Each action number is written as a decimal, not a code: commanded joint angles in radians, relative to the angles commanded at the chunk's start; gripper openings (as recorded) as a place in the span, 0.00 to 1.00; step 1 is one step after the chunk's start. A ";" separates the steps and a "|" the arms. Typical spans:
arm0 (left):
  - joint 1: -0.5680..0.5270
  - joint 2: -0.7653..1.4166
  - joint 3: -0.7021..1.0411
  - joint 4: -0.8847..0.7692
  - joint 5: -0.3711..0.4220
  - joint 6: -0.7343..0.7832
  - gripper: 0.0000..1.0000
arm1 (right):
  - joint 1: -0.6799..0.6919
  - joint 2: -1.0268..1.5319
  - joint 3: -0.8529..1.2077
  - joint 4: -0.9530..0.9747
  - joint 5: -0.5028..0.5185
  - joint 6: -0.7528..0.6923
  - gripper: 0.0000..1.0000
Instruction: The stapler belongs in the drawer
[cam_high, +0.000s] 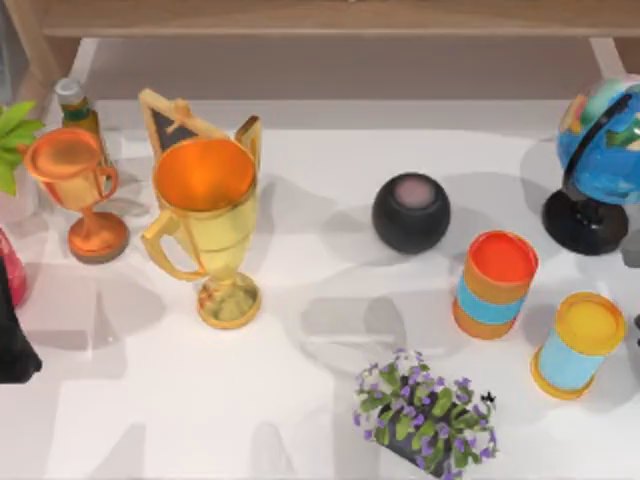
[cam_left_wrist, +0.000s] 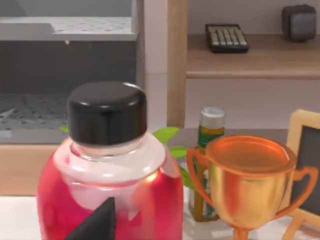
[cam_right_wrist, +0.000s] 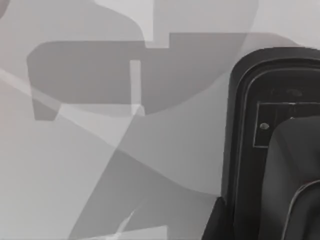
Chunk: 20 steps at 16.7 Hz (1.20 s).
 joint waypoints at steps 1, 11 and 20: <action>0.000 0.000 0.000 0.000 0.000 0.000 1.00 | 0.000 0.000 0.000 0.000 0.000 0.000 0.00; 0.000 0.000 0.000 0.000 0.000 0.000 1.00 | -0.066 -0.021 0.029 -0.044 0.126 -0.007 0.00; 0.000 0.000 0.000 0.000 0.000 0.000 1.00 | -0.007 -0.063 0.063 -0.123 0.009 -0.002 0.00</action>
